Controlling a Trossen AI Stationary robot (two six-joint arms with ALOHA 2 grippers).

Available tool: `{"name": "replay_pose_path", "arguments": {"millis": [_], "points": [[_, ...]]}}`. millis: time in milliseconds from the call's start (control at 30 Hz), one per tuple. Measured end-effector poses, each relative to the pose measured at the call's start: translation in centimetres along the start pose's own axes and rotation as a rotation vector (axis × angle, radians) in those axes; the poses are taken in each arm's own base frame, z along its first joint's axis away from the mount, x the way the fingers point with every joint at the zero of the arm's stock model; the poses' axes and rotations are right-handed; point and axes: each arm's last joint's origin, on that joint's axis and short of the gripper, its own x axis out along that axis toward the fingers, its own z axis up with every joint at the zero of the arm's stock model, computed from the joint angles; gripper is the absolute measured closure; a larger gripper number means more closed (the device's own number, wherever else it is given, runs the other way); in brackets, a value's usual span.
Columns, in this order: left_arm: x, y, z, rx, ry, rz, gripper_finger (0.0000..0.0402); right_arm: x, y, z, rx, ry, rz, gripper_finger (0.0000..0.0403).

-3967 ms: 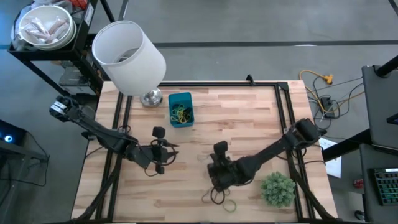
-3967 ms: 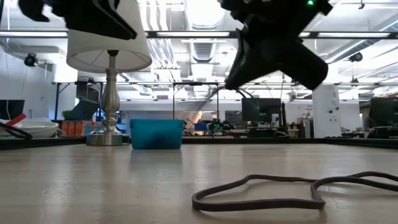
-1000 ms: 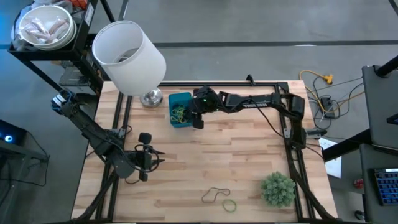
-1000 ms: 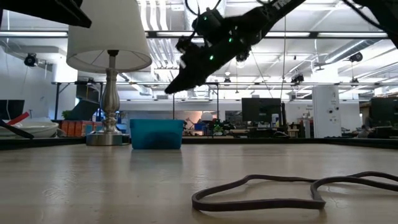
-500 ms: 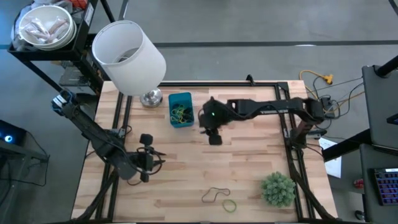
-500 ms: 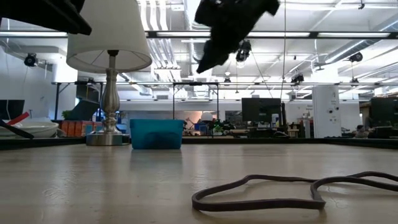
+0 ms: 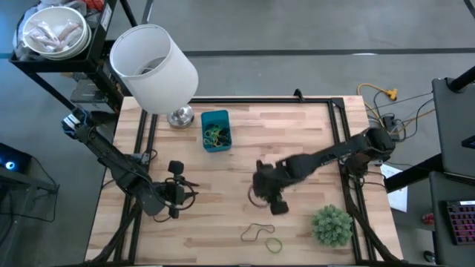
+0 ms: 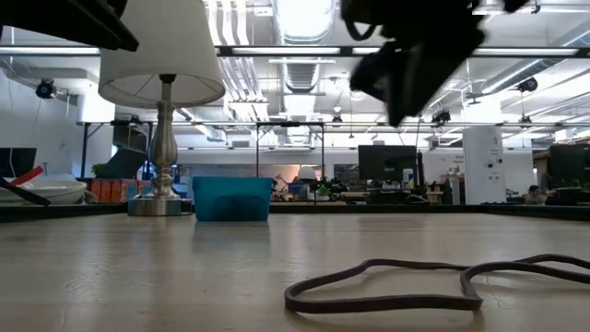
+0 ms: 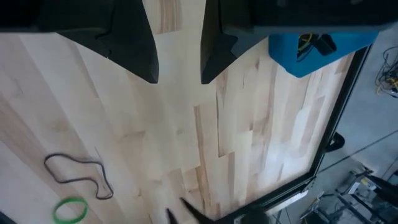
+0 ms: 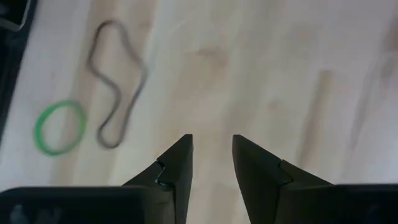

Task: Pick and place rubber bands into bin
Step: Put the purple rubber band into the blue bin

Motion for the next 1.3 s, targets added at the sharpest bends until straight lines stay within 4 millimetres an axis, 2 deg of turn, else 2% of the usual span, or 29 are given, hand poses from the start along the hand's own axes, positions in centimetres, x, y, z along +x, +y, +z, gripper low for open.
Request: {"name": "replay_pose_path", "arguments": {"millis": [300,567,700,1067,1300], "points": [[0.1,-0.1,0.1,0.012,-0.009,-0.001,0.0297,2.4,5.3,-2.2,0.021,0.012,0.056,0.0310],[0.1,-0.1,0.2,0.011,-0.012,-0.002,0.0297,4.2,8.2,-4.0,0.012,-0.053,0.043,0.0323],[0.1,-0.1,0.2,0.009,-0.015,-0.002,0.0297,5.2,8.6,-4.7,-0.006,-0.110,0.069,0.0328],[0.1,-0.2,0.3,0.002,-0.022,-0.003,0.0297,7.1,7.8,-6.7,0.072,-0.166,0.074,0.0332],[0.1,-0.2,0.3,0.002,-0.022,-0.003,0.0297,7.5,7.7,-6.8,0.094,-0.199,0.086,0.0332]]}}
